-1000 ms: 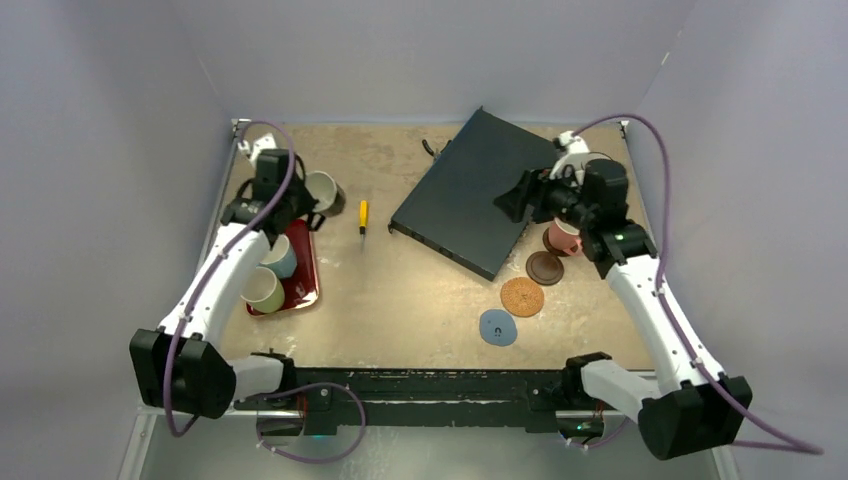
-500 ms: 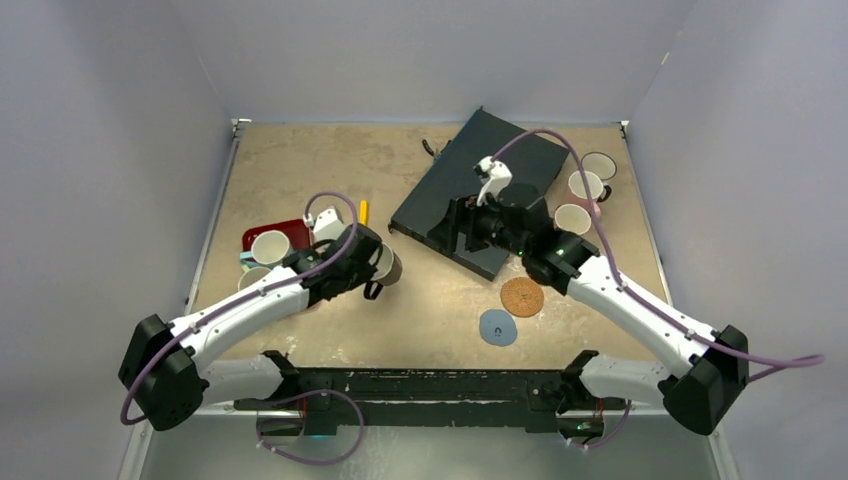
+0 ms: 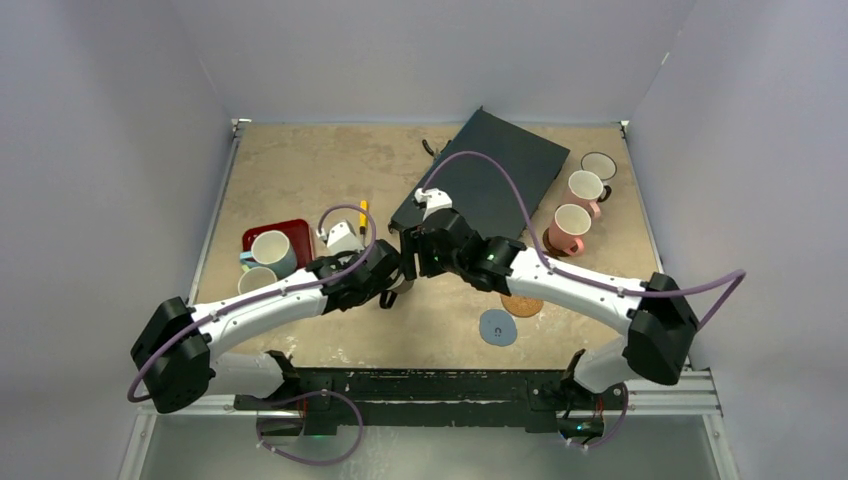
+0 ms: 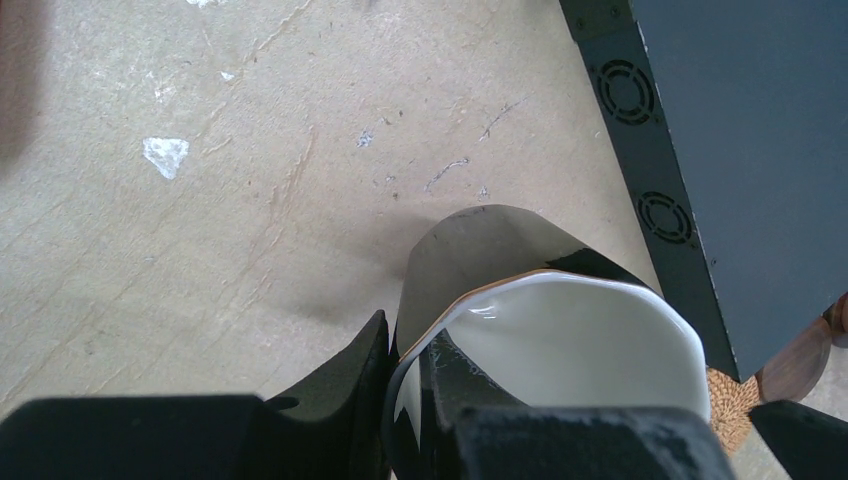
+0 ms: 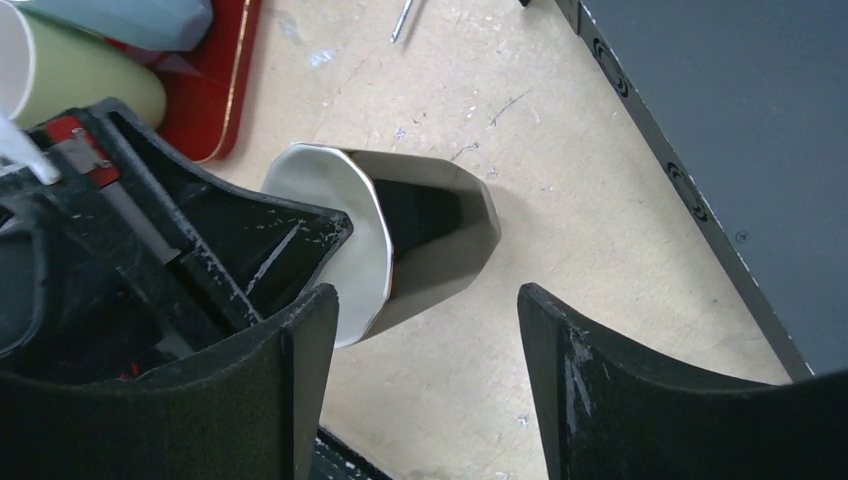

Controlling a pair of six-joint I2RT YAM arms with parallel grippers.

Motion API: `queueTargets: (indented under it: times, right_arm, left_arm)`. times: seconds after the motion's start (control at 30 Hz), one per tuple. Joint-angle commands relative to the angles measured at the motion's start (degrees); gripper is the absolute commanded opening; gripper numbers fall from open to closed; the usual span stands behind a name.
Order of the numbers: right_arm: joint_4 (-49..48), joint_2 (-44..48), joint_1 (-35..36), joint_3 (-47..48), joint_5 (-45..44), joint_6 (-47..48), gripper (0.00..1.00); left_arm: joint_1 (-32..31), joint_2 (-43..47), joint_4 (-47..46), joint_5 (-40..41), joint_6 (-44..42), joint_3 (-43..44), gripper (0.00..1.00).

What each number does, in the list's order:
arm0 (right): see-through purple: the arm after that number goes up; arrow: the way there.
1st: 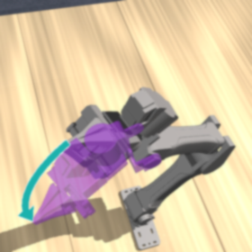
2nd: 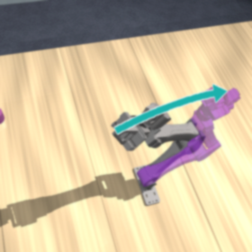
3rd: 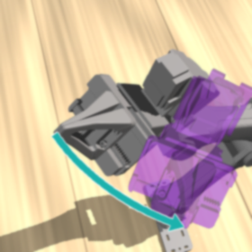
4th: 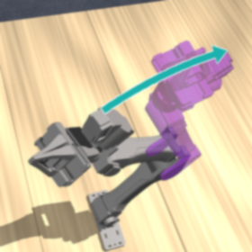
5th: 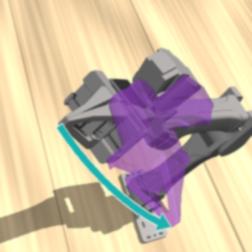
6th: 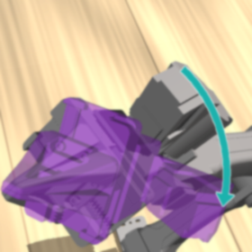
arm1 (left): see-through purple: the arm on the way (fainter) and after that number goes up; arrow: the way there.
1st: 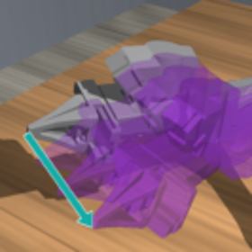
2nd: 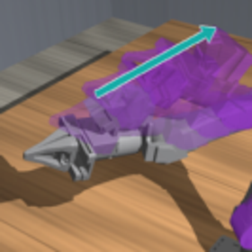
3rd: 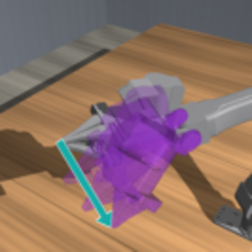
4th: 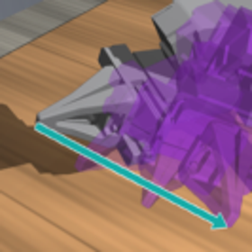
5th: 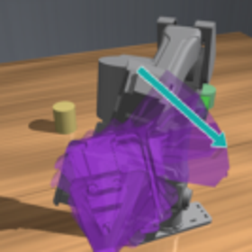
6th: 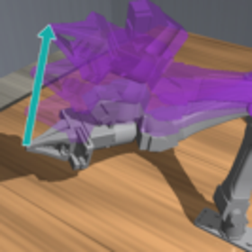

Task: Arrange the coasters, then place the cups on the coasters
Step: Place the cup at the center of the board.

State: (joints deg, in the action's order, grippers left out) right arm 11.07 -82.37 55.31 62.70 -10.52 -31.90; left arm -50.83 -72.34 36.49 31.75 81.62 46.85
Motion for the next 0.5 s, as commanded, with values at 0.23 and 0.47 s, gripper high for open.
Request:
queueTargets:
  times: [0.23,0.47]
  right_arm:
    - [1.1,-8.7,1.4,4.9,-5.8,0.8,0.44]
    - [0.0,-13.2,1.3,7.2,-5.6,1.5,0.23]
  left_arm:
    - [-0.6,2.6,-6.0,1.9,3.1,-1.0,0.0]
    - [-0.7,3.8,-8.2,-0.2,1.6,-1.8,0.0]
